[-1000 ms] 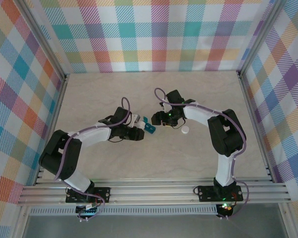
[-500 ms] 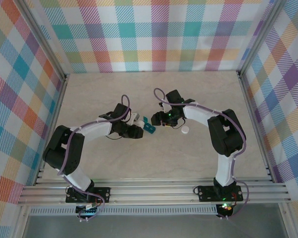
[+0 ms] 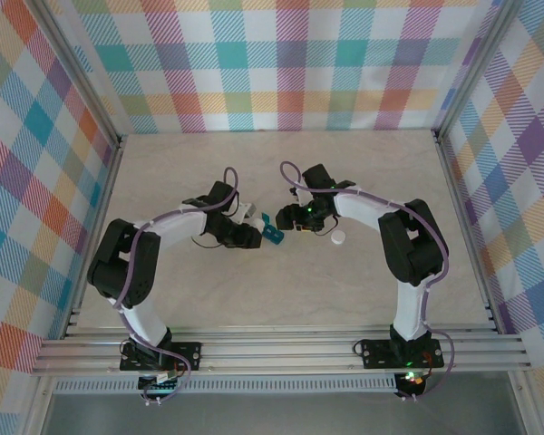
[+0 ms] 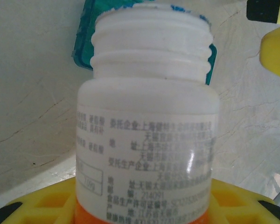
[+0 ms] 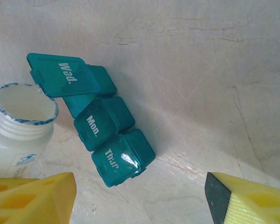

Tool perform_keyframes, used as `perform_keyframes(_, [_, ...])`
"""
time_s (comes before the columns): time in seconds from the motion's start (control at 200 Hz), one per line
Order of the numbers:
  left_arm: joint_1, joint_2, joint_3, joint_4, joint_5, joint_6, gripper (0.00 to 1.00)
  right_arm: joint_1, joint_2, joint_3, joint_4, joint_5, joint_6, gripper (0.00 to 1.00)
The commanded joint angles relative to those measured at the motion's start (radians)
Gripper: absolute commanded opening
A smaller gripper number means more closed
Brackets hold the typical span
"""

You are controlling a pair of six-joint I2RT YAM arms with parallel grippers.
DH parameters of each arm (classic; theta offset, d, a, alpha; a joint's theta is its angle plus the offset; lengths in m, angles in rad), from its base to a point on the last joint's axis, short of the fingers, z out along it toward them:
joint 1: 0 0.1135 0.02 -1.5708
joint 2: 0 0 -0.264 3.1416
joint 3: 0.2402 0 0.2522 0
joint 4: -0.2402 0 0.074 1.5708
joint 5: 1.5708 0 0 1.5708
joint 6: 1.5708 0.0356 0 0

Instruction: Sort the pills into containers

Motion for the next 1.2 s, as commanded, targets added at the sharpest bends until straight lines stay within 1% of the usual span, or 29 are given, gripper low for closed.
perform_keyframes(0.0, [0.019, 0.015, 0.039, -0.074, 0.032, 0.035, 0.00, 0.005, 0.013, 0.028, -0.019, -0.001, -0.024, 0.74])
perform_keyframes(0.375, [0.031, 0.048, 0.114, -0.184, 0.032, 0.076, 0.00, 0.004, 0.020, 0.028, -0.018, -0.002, -0.024, 0.74])
perform_keyframes(0.765, [0.031, 0.094, 0.175, -0.256, 0.033, 0.103, 0.00, 0.004, 0.023, 0.030, -0.016, -0.004, -0.023, 0.74])
perform_keyframes(1.195, [0.031, 0.122, 0.221, -0.289, 0.016, 0.101, 0.00, 0.002, 0.024, 0.027, -0.015, -0.004, -0.020, 0.74])
